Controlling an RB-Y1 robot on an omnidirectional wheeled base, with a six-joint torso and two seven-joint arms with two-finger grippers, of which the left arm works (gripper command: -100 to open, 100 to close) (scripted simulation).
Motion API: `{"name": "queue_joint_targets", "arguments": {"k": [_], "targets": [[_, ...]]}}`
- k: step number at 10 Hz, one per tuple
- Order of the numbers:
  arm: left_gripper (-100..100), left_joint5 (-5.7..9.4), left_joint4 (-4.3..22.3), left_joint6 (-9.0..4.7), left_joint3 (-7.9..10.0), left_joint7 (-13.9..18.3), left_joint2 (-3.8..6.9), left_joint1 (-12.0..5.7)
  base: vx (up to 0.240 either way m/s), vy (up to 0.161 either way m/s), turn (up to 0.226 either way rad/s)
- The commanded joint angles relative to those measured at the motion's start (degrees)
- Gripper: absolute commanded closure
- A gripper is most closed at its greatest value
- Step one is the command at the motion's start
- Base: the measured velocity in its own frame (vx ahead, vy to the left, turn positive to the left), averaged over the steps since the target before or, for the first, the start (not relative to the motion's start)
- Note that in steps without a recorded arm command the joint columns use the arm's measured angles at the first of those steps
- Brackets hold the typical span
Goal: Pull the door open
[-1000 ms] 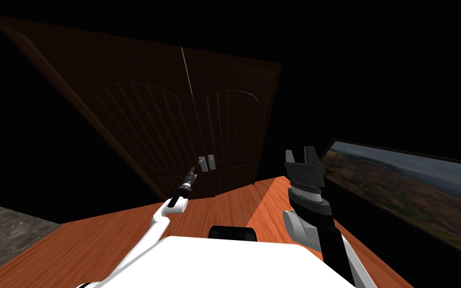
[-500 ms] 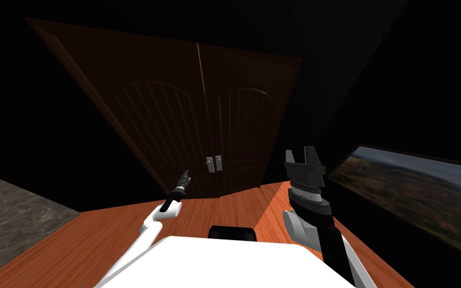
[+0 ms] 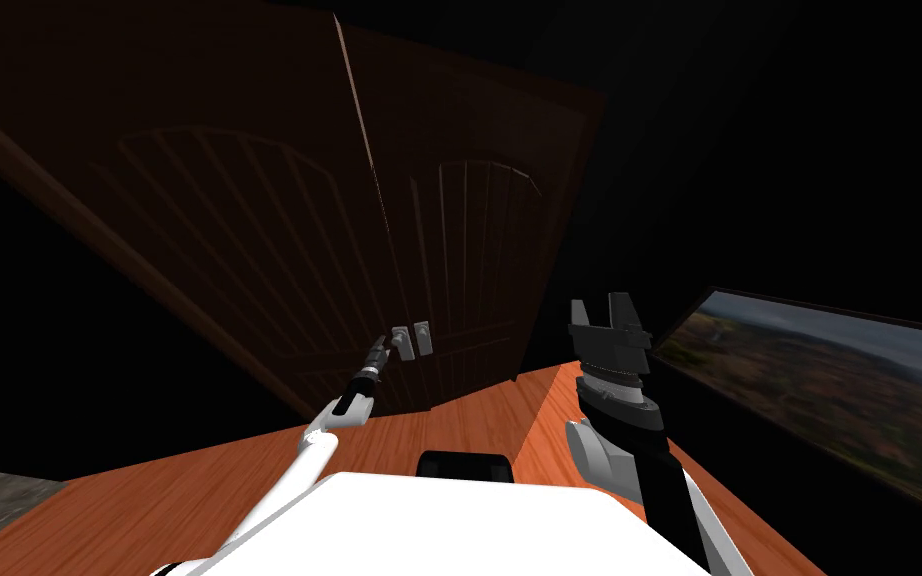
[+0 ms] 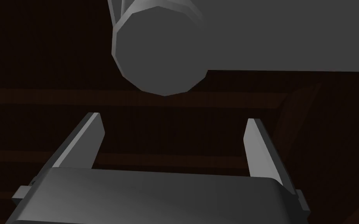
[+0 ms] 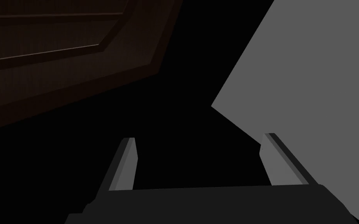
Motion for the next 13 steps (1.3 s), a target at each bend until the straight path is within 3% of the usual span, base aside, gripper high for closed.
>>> {"name": "queue_joint_targets", "arguments": {"k": [1,2,7,8,13], "targets": [[-100,0.0,0.0,0.0,0.0,0.0,0.0,0.0,0.098,-0.046,-0.027],[100,0.0,0.0,0.0,0.0,0.0,0.0,0.0,-0.011,0.004,0.027],[100,0.0,0.0,0.0,0.0,0.0,0.0,0.0,-0.022,0.01,0.0],[-100,0.13,-0.24,0.16,0.21,0.25,0.5,0.66,-0.128,0.02,0.09],[-100,0.07,-2.0,0.41,-1.35,1.01,0.41,0.93,-0.179,-0.039,-0.007]]}}
